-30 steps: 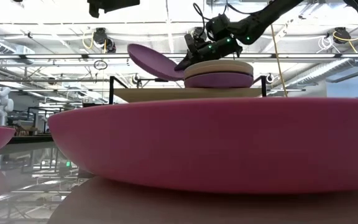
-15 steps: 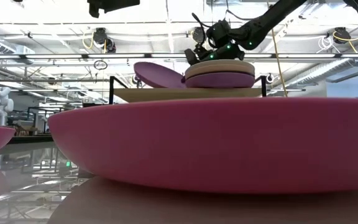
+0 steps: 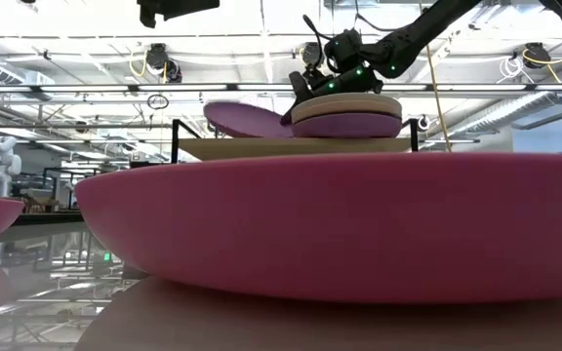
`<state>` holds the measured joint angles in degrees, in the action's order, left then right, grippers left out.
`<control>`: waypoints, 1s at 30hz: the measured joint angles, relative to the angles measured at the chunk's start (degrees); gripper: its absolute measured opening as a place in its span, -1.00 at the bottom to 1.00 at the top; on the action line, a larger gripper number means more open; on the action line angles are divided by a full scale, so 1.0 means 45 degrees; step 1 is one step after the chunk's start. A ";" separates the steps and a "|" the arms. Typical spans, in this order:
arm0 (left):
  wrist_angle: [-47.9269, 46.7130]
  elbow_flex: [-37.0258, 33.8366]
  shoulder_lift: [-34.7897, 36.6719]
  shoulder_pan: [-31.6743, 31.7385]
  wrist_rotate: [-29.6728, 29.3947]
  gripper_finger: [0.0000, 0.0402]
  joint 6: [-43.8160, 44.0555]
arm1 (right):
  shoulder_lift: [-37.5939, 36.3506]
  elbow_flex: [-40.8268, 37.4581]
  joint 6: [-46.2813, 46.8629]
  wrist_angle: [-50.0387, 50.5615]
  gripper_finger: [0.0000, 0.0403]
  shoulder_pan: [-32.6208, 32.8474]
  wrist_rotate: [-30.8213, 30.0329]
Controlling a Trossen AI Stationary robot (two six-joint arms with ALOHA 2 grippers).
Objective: Place and stack plates onto a shelf
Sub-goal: Put the violet plate on the shelf, then stack black plate on top of the violet plate on the shelf
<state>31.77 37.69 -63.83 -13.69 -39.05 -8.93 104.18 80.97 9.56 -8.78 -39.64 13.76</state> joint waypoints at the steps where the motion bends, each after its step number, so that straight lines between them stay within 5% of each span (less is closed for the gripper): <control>1: 0.0000 0.0000 0.0000 0.0004 0.0000 0.04 0.0000 | 0.0000 0.0000 -0.0064 0.0000 -0.87 0.0000 0.0000; 17: -0.0064 0.0000 0.0000 0.0000 0.0000 0.04 -0.0005 | -0.0502 -0.0019 -0.0429 -0.0485 -0.49 0.0000 0.0333; 30: -0.1103 0.0000 -0.0005 0.0000 0.0127 0.04 0.0481 | -0.6084 -0.0010 -0.1270 0.0971 -0.49 0.0509 0.3434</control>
<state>26.81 37.69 -63.86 -13.69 -38.48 -6.76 76.80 80.93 3.85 -4.40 -37.35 29.21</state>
